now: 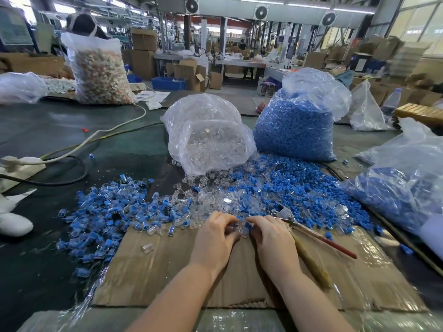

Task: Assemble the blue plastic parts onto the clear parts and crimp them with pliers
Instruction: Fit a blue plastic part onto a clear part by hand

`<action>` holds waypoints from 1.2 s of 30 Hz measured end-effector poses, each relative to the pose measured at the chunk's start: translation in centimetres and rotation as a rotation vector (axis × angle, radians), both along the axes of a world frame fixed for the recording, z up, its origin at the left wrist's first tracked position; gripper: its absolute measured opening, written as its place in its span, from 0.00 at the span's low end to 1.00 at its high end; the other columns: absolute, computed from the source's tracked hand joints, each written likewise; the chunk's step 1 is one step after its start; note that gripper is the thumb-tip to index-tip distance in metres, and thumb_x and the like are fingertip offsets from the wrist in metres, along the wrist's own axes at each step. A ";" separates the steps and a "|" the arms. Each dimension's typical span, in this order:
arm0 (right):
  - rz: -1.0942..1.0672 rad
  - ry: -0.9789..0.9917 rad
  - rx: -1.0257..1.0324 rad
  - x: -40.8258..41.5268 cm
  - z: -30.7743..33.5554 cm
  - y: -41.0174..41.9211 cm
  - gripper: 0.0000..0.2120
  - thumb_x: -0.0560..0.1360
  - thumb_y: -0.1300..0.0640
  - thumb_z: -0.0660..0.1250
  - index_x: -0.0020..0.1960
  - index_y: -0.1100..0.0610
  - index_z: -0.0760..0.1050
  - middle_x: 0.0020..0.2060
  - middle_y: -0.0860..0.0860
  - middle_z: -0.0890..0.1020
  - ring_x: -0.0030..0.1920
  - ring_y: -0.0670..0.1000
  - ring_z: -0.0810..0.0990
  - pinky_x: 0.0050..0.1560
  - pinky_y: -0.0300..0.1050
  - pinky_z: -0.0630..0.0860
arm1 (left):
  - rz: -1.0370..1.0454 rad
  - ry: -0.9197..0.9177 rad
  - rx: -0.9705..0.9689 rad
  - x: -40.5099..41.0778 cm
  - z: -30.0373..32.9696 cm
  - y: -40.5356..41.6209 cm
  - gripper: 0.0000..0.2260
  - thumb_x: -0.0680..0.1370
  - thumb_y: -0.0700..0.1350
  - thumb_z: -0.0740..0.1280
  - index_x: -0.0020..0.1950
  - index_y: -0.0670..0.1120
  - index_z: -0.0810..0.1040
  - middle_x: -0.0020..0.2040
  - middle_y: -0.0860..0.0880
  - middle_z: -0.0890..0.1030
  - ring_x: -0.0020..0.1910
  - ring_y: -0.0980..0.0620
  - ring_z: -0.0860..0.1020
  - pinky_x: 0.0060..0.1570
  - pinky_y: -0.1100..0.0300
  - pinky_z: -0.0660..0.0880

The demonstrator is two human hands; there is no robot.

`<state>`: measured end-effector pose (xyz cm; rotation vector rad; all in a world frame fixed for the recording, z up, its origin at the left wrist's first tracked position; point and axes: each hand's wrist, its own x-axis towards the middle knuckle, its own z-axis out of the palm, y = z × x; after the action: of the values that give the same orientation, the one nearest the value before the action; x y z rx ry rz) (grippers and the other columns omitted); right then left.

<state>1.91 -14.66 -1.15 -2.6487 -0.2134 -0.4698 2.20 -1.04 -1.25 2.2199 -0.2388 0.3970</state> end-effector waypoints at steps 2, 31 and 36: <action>-0.005 -0.006 0.002 -0.1 -0.1 0.0 0.14 0.77 0.63 0.61 0.60 0.51 0.76 0.51 0.48 0.79 0.54 0.51 0.74 0.58 0.42 0.65 | 0.017 -0.003 0.001 -0.2 0.0 0.0 0.11 0.74 0.40 0.70 0.55 0.47 0.80 0.47 0.56 0.74 0.44 0.61 0.75 0.48 0.75 0.69; 0.011 -0.023 -0.106 0.0 0.0 0.2 0.11 0.77 0.63 0.58 0.56 0.51 0.70 0.51 0.47 0.78 0.52 0.52 0.73 0.52 0.46 0.69 | 0.050 -0.027 0.044 0.0 -0.1 -0.1 0.08 0.76 0.39 0.67 0.53 0.45 0.81 0.48 0.53 0.76 0.47 0.56 0.75 0.50 0.70 0.67; 0.022 -0.019 -0.110 -0.2 0.2 0.2 0.08 0.76 0.63 0.58 0.51 0.52 0.71 0.47 0.49 0.77 0.49 0.53 0.72 0.48 0.46 0.67 | 0.053 -0.033 0.044 0.0 0.0 -0.2 0.07 0.76 0.39 0.68 0.52 0.44 0.81 0.47 0.54 0.75 0.45 0.58 0.73 0.49 0.72 0.65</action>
<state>1.74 -14.43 -0.97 -2.7464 -0.2821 -0.4889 2.22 -1.21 -1.25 2.2680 -0.2081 0.4615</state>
